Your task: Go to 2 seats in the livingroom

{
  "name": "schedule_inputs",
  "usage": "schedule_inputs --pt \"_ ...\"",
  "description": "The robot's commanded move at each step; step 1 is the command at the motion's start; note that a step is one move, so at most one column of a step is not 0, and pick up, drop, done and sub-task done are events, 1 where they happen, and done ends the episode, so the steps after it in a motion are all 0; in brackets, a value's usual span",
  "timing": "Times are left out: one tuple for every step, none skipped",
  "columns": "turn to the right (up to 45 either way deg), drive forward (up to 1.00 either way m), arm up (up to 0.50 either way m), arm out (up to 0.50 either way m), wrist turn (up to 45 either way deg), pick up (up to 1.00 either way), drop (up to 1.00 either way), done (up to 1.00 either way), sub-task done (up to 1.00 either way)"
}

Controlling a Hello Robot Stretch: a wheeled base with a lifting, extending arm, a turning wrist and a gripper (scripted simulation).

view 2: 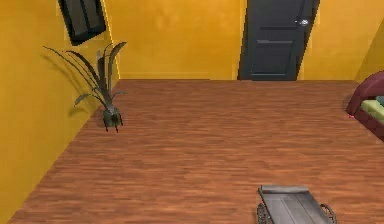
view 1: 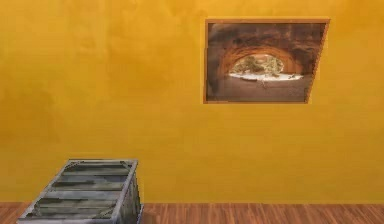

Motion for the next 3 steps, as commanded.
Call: schedule_inputs --pt "0.0 0.05 0.00 0.00 0.0 0.00 0.00 0.00 0.00" --pt "-45.0 0.00 0.00 0.00 0.0 0.00 0.00 0.00 0.00" --pt "-30.0 0.00 0.00 0.00 0.0 0.00 0.00 0.00 0.00"
